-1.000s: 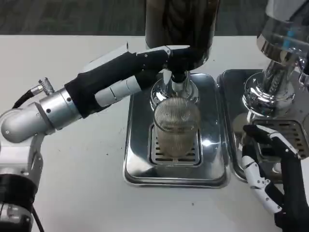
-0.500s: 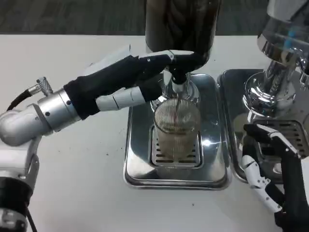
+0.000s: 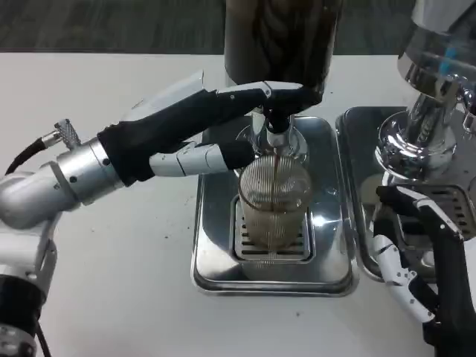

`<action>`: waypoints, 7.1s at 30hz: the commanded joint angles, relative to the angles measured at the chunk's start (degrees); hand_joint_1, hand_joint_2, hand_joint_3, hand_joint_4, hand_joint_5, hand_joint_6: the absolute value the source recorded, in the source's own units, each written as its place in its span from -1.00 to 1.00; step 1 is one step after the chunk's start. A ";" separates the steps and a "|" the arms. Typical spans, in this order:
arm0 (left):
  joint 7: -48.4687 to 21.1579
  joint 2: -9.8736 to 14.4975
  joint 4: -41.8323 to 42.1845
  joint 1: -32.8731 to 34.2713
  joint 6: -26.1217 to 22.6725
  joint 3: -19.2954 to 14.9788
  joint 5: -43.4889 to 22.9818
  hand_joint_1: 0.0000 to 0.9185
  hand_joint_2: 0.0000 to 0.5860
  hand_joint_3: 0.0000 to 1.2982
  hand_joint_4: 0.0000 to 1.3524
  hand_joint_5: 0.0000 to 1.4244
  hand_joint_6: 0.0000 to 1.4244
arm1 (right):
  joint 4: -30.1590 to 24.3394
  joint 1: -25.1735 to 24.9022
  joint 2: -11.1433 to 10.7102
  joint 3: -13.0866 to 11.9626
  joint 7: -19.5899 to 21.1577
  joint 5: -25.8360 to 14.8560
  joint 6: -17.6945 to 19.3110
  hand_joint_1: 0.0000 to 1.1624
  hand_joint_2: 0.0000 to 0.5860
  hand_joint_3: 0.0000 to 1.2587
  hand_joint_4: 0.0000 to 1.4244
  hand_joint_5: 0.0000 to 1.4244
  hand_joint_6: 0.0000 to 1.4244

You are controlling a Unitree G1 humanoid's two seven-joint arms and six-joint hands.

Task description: Grasp the cup under the faucet to collect the drink, then remove the cup.

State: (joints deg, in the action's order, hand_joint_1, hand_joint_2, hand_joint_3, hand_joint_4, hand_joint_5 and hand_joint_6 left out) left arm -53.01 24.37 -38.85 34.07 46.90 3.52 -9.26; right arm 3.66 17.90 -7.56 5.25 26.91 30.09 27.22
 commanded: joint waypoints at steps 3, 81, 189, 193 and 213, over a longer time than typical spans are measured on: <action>0.80 1.20 -0.45 -1.23 2.96 1.49 3.38 -1.00 -0.69 -0.68 -0.80 -0.77 -0.90 | 0.43 -0.59 -0.56 -0.10 -0.41 -0.48 1.25 -0.41 0.46 -0.39 -0.49 -0.54 -0.42; 10.21 4.66 -3.38 -1.59 9.75 5.28 10.18 -1.00 -0.67 -0.69 -0.82 -0.79 -0.90 | 0.98 -11.11 -5.25 2.18 -26.76 -9.86 -6.62 -0.06 -0.17 -1.00 -1.00 -1.00 -0.94; 9.47 5.51 -1.32 -9.41 -0.25 -12.11 -7.27 -1.00 -0.59 -0.62 -0.72 -0.75 -0.81 | 24.19 -24.48 -0.49 5.70 -23.07 -12.67 4.55 -0.10 -0.17 -1.00 -1.00 -1.00 -0.96; 9.61 5.85 -0.25 -10.84 -0.92 -13.43 -7.36 -1.00 -0.59 -0.60 -0.71 -0.74 -0.81 | 24.61 -24.61 -0.36 5.88 -22.01 -11.69 4.13 -0.02 -0.20 -1.00 -1.00 -1.00 -0.95; 10.23 6.81 3.59 -16.59 -2.93 -16.32 -6.74 -1.00 -0.55 -0.50 -0.63 -0.71 -0.78 | 27.04 -26.94 1.76 8.34 -18.12 -6.74 -1.25 0.13 -0.26 -1.00 -1.00 -0.92 -0.82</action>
State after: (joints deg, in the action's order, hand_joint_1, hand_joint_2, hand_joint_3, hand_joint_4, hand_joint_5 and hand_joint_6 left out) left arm -42.98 30.54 -36.07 18.63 44.64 -12.39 -15.80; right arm 29.70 -8.36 -6.68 12.83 8.07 22.76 27.04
